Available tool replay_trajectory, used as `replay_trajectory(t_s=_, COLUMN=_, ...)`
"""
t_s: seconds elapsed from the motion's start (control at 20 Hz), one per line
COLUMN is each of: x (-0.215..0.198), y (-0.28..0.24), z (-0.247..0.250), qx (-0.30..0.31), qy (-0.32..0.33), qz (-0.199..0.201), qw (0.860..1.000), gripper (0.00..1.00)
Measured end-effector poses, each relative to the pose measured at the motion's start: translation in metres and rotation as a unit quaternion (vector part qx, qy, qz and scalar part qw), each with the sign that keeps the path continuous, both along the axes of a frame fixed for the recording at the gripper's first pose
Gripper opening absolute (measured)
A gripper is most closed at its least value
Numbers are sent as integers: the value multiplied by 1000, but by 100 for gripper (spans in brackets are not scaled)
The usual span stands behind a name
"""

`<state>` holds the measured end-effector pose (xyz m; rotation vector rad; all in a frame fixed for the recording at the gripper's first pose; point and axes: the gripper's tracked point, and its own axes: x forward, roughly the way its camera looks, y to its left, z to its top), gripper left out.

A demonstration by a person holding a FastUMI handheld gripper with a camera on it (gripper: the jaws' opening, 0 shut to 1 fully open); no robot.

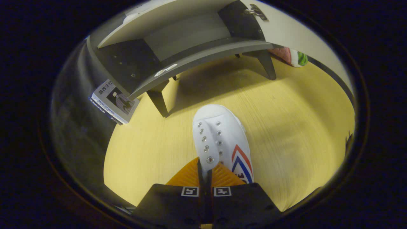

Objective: Open the shoe cabinet door, grab the shoes and put them into the shoe cabinet, then close the shoe cabinet door.

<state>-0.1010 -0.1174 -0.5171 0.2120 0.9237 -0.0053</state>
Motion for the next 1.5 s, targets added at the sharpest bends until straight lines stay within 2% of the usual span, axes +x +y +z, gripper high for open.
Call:
replay_trajectory(t_s=0.2, x=9, y=-3, z=28, qx=-5, qy=-31, qz=-11, qw=999, gripper=3)
replay_trajectory(t_s=0.45, x=-2, y=-10, z=57, qx=-3, qy=-47, qz=-21, qw=999, gripper=3)
replay_trajectory(t_s=0.8, x=-2, y=-5, z=139, qx=-32, qy=-116, qz=-30, qw=992, gripper=2)
replay_trajectory(t_s=1.25, x=23, y=25, z=292, qx=-69, qy=-246, qz=-41, qw=966, gripper=2)
replay_trajectory(t_s=1.5, x=48, y=32, z=343, qx=-82, qy=-293, qz=-60, qw=951, gripper=2)
